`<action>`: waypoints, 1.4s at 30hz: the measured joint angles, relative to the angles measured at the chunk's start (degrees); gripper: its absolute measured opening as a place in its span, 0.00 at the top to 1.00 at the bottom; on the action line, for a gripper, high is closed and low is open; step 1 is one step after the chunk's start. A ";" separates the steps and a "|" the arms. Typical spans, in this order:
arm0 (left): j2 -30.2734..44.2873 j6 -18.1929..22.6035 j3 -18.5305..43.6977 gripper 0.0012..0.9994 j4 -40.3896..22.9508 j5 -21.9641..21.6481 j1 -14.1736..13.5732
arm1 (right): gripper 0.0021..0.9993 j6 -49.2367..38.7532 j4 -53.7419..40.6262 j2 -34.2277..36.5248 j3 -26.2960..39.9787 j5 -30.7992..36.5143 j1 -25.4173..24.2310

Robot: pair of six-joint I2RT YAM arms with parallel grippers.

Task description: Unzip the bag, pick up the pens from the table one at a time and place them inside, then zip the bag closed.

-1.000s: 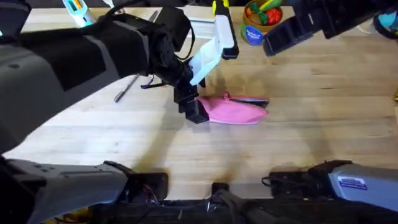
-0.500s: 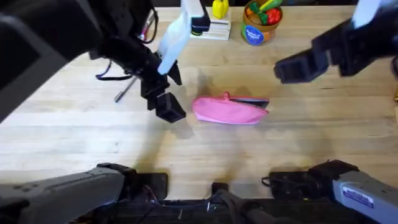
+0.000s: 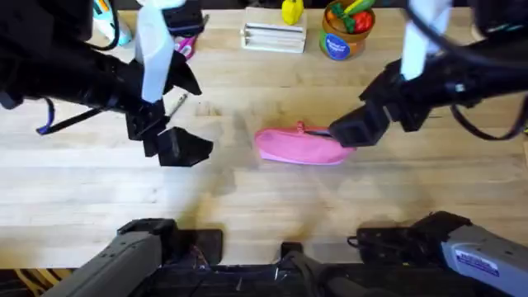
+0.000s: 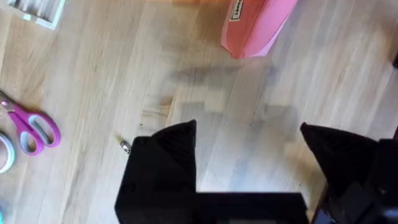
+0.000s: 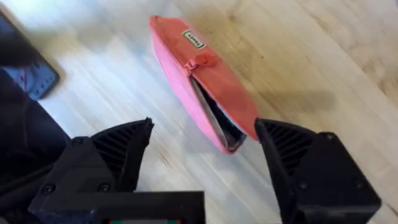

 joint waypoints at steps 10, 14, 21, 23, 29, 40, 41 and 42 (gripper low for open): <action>0.04 0.40 0.00 0.01 0.01 0.00 1.02 | 0.00 -12.05 0.50 8.83 -0.47 2.28 4.20; 0.04 0.40 0.00 0.01 0.01 0.00 1.02 | 0.00 -13.41 0.97 11.75 -0.47 3.19 4.20; 0.04 0.40 0.00 0.01 0.01 0.00 1.02 | 0.00 -13.95 0.92 17.83 -0.47 3.50 4.20; 0.04 0.40 0.00 0.01 0.01 0.00 1.02 | 0.00 -13.89 0.77 18.85 -0.47 3.48 4.24; 0.04 0.40 0.00 0.01 0.01 0.00 1.02 | 0.71 -13.79 1.41 19.29 -0.47 3.44 5.04; 0.06 0.38 0.00 0.01 0.01 0.00 1.02 | 0.97 -15.20 -0.10 19.29 -0.47 2.95 8.11; 0.06 0.38 0.00 0.01 0.01 0.00 1.02 | 0.97 -15.47 0.11 19.29 -0.47 2.95 8.11; 0.05 0.38 0.00 0.01 0.01 0.00 1.02 | 0.97 -15.71 0.43 19.29 -0.47 2.95 8.11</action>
